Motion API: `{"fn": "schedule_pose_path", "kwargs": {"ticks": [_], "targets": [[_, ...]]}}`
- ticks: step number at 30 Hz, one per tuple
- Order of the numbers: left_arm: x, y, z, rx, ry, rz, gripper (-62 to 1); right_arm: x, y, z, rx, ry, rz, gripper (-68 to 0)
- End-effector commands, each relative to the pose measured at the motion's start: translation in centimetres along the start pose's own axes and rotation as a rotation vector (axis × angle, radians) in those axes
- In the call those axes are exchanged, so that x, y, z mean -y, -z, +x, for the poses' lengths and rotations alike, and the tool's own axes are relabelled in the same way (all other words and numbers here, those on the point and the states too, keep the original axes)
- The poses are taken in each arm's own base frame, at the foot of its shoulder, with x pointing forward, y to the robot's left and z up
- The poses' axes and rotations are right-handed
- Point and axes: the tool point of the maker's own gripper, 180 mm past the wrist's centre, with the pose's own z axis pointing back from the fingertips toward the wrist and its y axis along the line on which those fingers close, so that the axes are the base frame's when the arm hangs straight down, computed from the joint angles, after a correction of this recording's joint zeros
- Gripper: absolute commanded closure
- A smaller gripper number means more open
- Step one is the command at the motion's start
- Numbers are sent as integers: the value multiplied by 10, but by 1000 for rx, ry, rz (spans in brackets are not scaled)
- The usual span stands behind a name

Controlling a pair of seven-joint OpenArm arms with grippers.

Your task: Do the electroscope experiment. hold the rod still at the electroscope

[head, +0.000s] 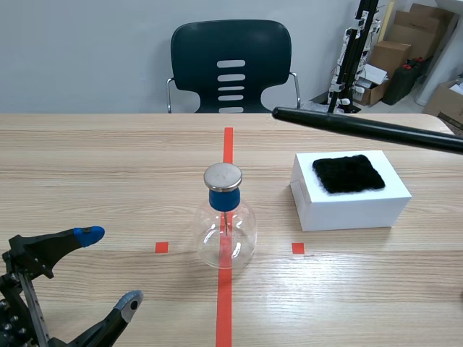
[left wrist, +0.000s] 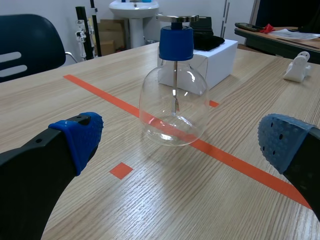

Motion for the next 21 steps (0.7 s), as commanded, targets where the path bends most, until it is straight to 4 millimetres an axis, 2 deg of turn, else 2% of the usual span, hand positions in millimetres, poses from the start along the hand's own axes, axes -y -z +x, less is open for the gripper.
{"fn": "schedule_pose_path", "kwargs": {"ticks": [1, 7, 14, 17, 21], "targets": [[-3, 4, 9, 36, 8, -1, -623, 23, 6, -6, -12, -26, -74, -2], [-3, 4, 9, 36, 8, -1, -623, 51, 20, -22, -63, -95, -162, -2], [-3, 4, 9, 36, 8, -1, -623, 69, 42, -45, -128, -194, -203, -2], [-3, 4, 9, 36, 8, -1, -623, 78, 54, -49, -123, -218, -215, -2], [-3, 4, 9, 36, 8, -1, -623, 77, 72, -47, -89, -277, -190, -2]]}}
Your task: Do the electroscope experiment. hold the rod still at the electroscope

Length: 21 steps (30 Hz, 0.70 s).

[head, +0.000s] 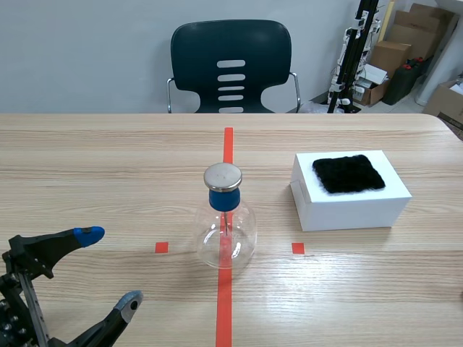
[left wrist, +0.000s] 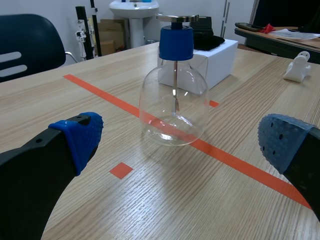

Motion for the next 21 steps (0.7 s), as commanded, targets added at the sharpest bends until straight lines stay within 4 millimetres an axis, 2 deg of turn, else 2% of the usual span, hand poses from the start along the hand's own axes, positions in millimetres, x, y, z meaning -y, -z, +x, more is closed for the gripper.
{"fn": "schedule_pose_path", "kwargs": {"ticks": [1, 6, 21], "targets": [[-3, 4, 9, 36, 8, 0, -623, 8, 11, 7, 34, -16, -33, -2], [-3, 4, 9, 36, 8, -1, -623, 4, 29, 19, 101, -49, -4, -2], [-3, 4, 9, 36, 8, -1, -623, -26, 54, 62, 241, -180, 97, -2]]}}
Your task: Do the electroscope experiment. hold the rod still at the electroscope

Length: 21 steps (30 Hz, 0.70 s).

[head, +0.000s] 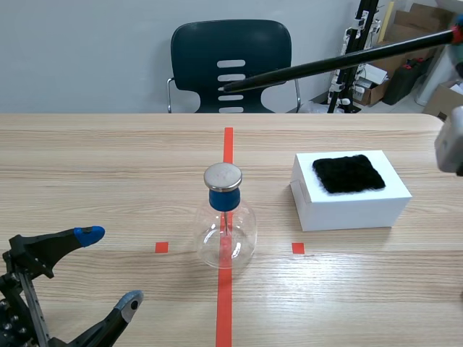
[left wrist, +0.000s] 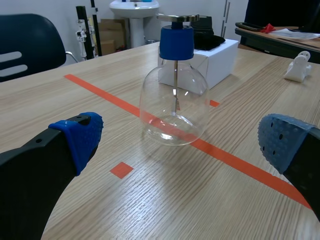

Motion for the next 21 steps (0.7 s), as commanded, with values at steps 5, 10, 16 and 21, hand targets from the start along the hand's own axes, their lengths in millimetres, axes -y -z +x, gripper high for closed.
{"fn": "schedule_pose_path", "kwargs": {"ticks": [5, 10, 16, 21], "targets": [[-3, 4, 9, 36, 8, -1, -623, 8, 15, 5, 16, -40, -15, -2], [-3, 4, 9, 36, 8, -1, -623, -3, 20, 18, 55, -45, 39, -2], [-3, 4, 9, 36, 8, -1, -623, -13, 21, 26, 77, -71, 80, -2], [-3, 4, 9, 36, 8, -1, -623, -20, 21, 27, 80, -87, 112, -2]]}}
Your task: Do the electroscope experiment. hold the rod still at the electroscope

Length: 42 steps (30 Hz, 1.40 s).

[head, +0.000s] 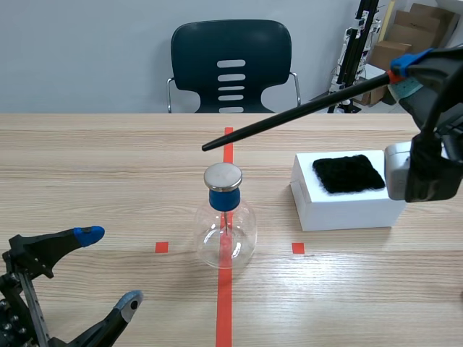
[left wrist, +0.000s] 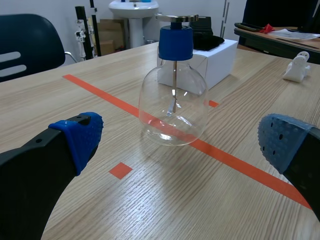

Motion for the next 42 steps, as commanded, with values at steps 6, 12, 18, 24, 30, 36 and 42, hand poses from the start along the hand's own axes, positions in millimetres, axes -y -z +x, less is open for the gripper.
{"fn": "schedule_pose_path", "kwargs": {"ticks": [6, 12, 18, 24, 30, 36, 42], "targets": [[-3, 4, 9, 36, 8, 0, -623, 5, 2, -9, -23, -43, -1, -2], [-3, 4, 9, 36, 8, 0, -623, 1, 2, -10, -28, -59, 17, -2], [-3, 4, 9, 36, 8, 0, -623, 0, 2, -9, -23, -83, 26, -2], [-3, 4, 9, 36, 8, 0, -623, -1, 2, -9, -23, -83, 32, -2], [-3, 4, 9, 36, 8, 0, -623, -1, 2, -9, -23, -83, 32, -2], [-3, 4, 9, 36, 8, 0, -623, -1, 2, -9, -23, -83, 32, -2], [-3, 4, 9, 36, 8, 0, -623, -1, 2, -9, -23, -83, 32, -2]]}}
